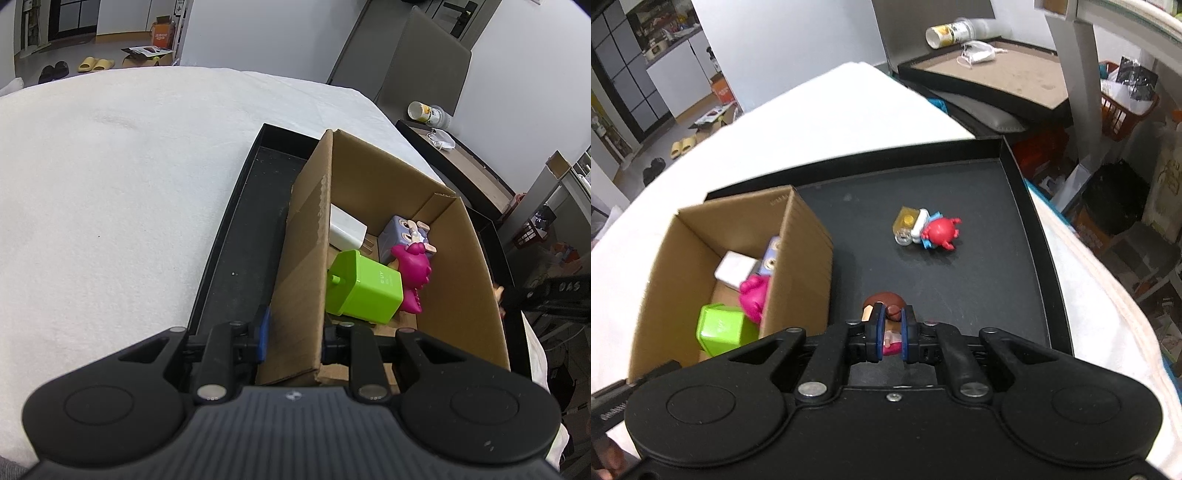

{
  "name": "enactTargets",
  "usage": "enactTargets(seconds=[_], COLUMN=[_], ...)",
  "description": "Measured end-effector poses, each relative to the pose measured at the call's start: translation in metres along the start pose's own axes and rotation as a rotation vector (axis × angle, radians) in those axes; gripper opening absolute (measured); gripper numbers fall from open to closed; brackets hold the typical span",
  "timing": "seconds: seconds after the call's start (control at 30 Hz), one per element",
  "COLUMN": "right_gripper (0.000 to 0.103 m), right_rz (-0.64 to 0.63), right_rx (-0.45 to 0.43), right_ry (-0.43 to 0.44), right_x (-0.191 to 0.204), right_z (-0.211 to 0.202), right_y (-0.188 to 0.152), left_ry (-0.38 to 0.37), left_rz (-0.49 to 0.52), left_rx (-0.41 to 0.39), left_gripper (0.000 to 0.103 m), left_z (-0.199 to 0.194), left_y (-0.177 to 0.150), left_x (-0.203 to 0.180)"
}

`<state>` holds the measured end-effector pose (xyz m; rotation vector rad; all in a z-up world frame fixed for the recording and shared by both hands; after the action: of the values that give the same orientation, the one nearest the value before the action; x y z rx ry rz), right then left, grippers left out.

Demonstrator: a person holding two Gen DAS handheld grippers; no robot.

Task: Organize rigid objects
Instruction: 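Carry the doll figure into the box and open the right gripper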

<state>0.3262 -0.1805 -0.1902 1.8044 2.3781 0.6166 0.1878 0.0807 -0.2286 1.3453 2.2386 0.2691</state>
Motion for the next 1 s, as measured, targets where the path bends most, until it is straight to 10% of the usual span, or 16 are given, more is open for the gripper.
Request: enactTargets(seconds=[1.0], right_gripper=[0.009], right_rz=[-0.132], right_rx=[-0.111], right_ry=[0.233], right_x=[0.087], right_z=[-0.038], right_y=[0.026], left_ry=[0.002], left_rz=[-0.015], left_rx=[0.004], left_gripper=[0.023], left_z=[0.000], left_y=[0.001], left_x=[0.001])
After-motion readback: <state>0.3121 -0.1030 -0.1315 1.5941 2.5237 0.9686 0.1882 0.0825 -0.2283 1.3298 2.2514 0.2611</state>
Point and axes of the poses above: each gripper's, at about its wrist camera, not at the fingertips, and z roughly the way its jaws point, x to its left, y to its top, the point moved 5 cm from there along z, roughly the way its jaws point, and after that the axes turned 10 degrees about x, right-handed, at the moved point
